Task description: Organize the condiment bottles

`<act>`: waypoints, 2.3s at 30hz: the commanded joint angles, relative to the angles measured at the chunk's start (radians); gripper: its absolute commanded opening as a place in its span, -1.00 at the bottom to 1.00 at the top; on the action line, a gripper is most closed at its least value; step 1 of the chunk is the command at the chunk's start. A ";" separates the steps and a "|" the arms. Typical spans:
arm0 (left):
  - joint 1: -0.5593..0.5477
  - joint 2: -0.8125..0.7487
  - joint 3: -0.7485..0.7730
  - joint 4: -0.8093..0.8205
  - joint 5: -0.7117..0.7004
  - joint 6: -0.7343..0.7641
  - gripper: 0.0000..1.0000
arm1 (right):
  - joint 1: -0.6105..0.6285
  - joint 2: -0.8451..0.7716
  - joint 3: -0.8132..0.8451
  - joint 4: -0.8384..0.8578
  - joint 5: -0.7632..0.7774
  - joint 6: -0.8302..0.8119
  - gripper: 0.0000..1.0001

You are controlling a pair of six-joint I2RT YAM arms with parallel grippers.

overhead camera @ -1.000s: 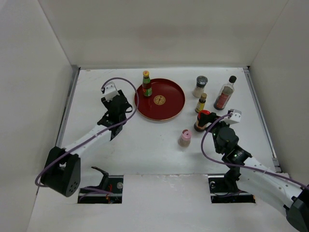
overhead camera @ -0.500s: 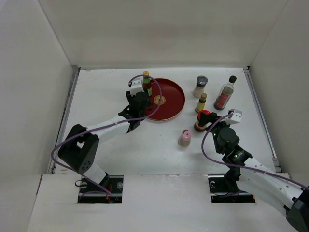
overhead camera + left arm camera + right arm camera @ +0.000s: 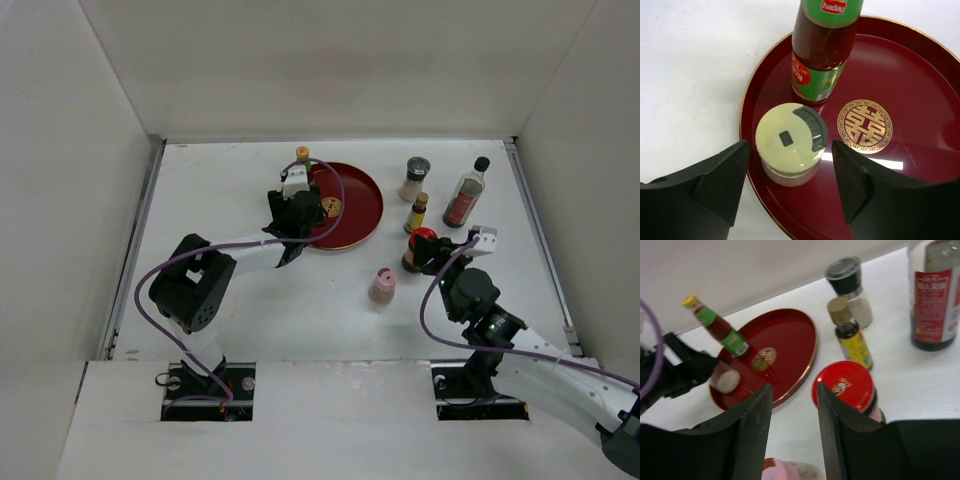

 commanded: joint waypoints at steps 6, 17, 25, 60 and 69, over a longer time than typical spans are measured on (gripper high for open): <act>-0.021 -0.117 -0.024 0.063 -0.036 0.004 0.84 | 0.193 0.017 0.192 -0.210 0.006 -0.073 0.52; -0.071 -0.506 -0.339 0.173 0.019 -0.196 0.94 | 0.304 0.212 0.222 -0.423 -0.048 0.034 1.00; -0.022 -0.710 -0.639 0.184 0.123 -0.344 0.93 | 0.235 0.311 0.200 -0.394 -0.106 0.074 1.00; 0.005 -0.886 -0.895 0.368 0.006 -0.441 1.00 | 0.089 1.235 0.964 -0.115 -0.198 -0.101 0.05; -0.008 -0.881 -0.894 0.369 0.003 -0.438 1.00 | 0.092 1.232 0.927 -0.081 -0.177 -0.076 0.76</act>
